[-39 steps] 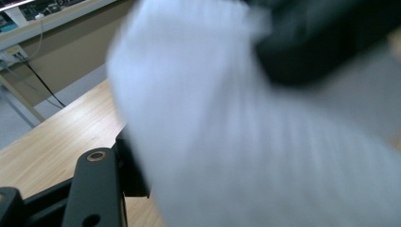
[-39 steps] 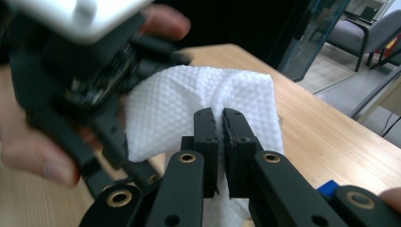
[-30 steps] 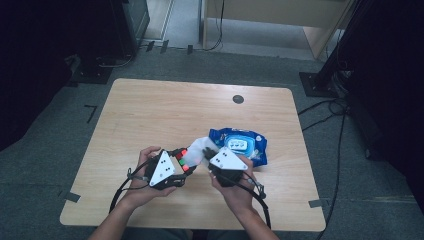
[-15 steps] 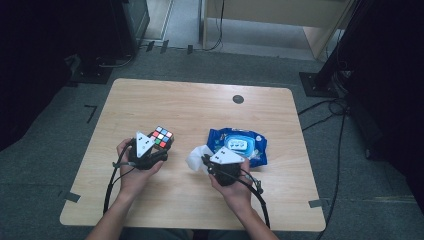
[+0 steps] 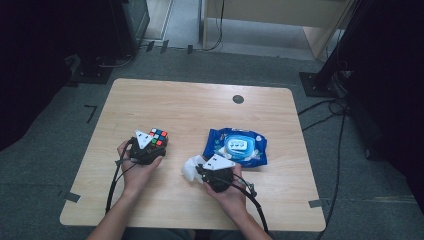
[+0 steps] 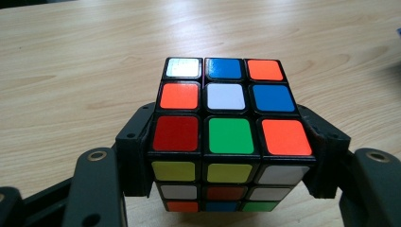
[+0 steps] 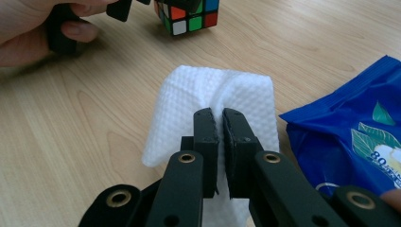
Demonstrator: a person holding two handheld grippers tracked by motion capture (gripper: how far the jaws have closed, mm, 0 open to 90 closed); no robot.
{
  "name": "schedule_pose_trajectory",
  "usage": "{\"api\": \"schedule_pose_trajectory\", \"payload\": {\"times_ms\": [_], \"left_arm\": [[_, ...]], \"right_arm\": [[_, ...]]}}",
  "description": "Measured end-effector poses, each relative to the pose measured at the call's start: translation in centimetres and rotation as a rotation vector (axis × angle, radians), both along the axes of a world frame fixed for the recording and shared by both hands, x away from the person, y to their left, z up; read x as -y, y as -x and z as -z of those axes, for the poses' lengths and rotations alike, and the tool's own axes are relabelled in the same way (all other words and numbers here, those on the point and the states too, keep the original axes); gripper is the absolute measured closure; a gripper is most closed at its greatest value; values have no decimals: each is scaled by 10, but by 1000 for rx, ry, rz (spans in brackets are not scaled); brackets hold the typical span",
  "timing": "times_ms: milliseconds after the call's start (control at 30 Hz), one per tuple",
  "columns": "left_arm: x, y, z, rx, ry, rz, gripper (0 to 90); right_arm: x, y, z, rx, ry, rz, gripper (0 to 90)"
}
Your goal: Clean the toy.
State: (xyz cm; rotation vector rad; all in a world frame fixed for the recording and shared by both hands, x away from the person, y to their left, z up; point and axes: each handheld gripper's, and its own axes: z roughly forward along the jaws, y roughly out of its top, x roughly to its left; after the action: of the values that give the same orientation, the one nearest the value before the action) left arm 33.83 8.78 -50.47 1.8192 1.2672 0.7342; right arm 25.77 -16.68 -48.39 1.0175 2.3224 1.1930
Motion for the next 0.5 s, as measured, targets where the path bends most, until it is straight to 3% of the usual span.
{"api": "schedule_pose_trajectory", "payload": {"times_ms": [333, 500], "left_arm": [[2, 1, 8, -2, -25, -3, 341], [0, 0, 8, -7, -10, 7, 341]], "right_arm": [[-4, -3, 7, -12, 9, -12, 861], [-5, -4, 10, -25, 19, -23, 861]]}}
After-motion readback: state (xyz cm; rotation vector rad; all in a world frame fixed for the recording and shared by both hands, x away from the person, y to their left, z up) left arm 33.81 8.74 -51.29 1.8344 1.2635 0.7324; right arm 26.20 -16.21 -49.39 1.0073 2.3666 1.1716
